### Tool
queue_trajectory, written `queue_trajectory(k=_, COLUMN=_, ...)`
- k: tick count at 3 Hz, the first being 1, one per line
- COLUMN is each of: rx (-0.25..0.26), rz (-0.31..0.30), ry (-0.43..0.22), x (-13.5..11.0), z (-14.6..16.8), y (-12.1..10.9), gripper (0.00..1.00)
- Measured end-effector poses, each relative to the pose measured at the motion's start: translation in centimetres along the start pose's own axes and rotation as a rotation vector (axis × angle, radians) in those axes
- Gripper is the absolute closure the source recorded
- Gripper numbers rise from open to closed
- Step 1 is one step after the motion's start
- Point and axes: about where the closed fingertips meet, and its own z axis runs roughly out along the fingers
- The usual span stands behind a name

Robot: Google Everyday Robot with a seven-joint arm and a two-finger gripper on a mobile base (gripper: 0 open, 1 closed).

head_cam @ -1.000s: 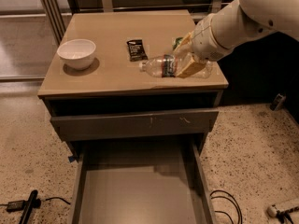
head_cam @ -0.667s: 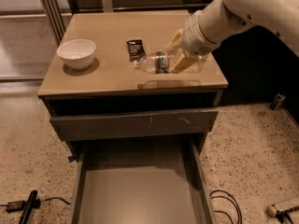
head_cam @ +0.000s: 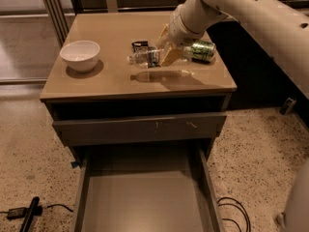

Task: Pick water bottle from middle drawer and place on counter

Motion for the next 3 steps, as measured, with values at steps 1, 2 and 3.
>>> queue_trajectory(k=1, rx=-0.019, rz=0.01, ry=-0.016, x=0.1, z=2.2, y=-1.5, gripper=1.0)
queue_trajectory(k=2, rx=-0.06, rz=0.062, ry=-0.074, x=1.2, z=4.7, y=-1.4, gripper=1.0)
queue_trajectory(k=3, rx=-0.098, rz=0.112, ry=-0.118, x=1.9, z=6.4, y=-0.9, gripper=1.0)
